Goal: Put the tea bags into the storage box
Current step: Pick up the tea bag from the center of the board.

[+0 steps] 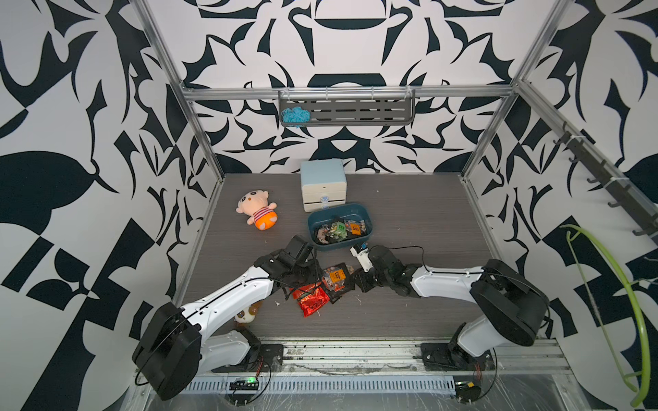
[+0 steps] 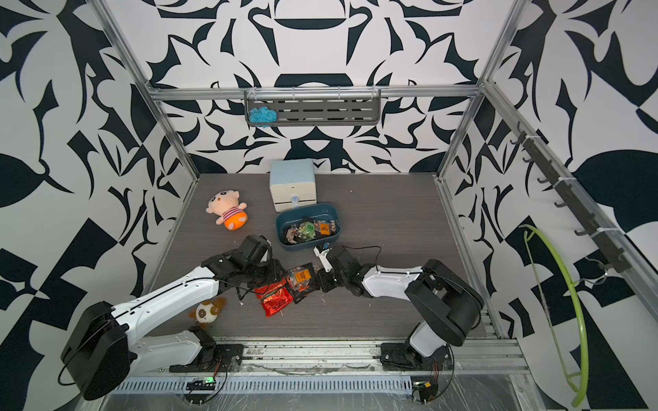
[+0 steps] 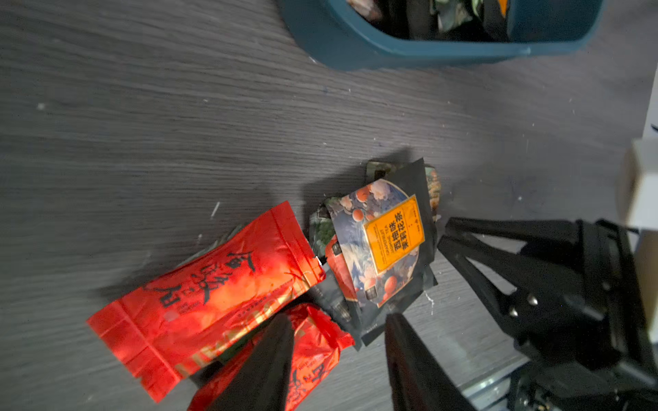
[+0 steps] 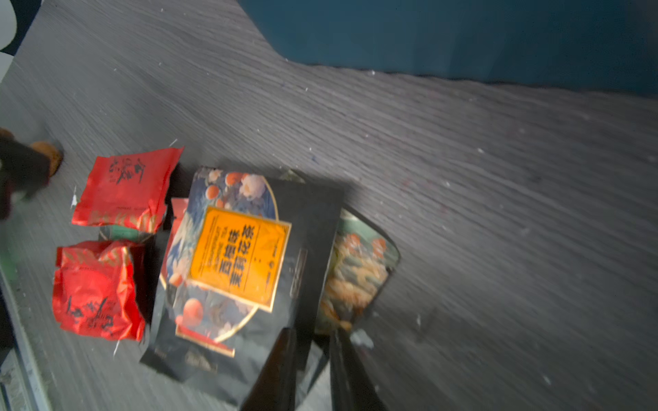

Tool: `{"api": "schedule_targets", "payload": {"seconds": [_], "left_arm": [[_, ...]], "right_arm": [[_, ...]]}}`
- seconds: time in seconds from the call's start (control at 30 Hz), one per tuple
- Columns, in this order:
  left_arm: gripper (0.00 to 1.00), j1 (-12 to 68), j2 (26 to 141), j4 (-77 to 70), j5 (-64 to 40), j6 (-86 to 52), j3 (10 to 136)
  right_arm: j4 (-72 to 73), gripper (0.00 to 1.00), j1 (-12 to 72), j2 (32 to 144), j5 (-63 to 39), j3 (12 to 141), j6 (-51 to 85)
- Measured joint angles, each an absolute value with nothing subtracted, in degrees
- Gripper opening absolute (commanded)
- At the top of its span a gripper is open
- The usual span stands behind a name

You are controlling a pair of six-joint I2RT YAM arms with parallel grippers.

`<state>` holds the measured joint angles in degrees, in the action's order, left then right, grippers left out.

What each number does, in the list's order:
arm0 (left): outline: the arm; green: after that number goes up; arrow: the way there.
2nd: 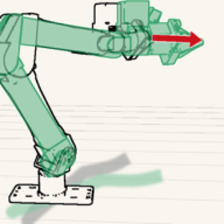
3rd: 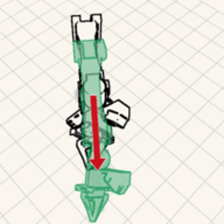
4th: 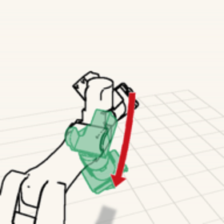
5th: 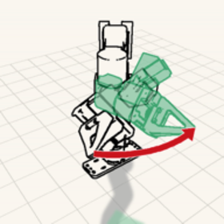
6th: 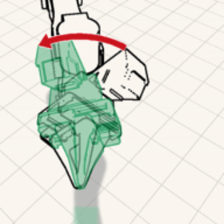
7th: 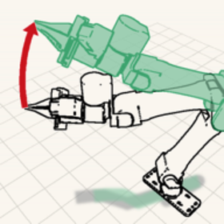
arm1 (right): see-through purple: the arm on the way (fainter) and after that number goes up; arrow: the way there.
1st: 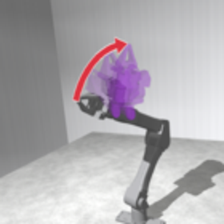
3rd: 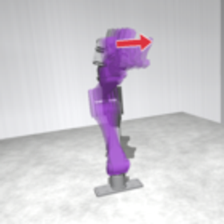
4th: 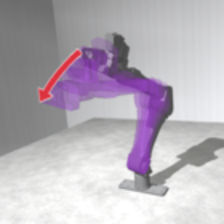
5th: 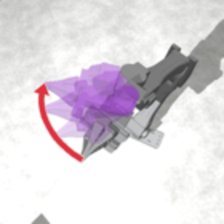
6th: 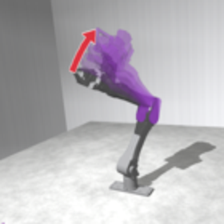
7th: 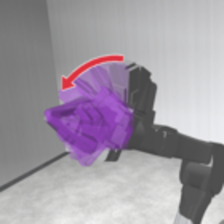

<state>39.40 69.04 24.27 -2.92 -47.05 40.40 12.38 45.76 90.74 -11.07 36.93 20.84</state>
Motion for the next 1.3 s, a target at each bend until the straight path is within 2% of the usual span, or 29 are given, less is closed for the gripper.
{"api": "schedule_targets", "payload": {"seconds": [0.43, 0.63, 1.3], "left_arm": [[0.42, 40.64, 78.15, 16.03, -6.59, -49.98, 39.07], [0.33, 40.95, 78.5, 14.76, -6.68, -50.22, 39.11], [0.28, 41.23, 81.65, 11.53, -7.7, -51.88, 39.57]], "right_arm": [[11.27, 0.19, 45.76, 93.34, -10.09, 39.81, 20.8], [10.17, 0.19, 45.76, 94.61, -10.07, 41.04, 20.8], [9.67, 0.18, 45.76, 94.94, -10.31, 41.32, 20.84]]}}
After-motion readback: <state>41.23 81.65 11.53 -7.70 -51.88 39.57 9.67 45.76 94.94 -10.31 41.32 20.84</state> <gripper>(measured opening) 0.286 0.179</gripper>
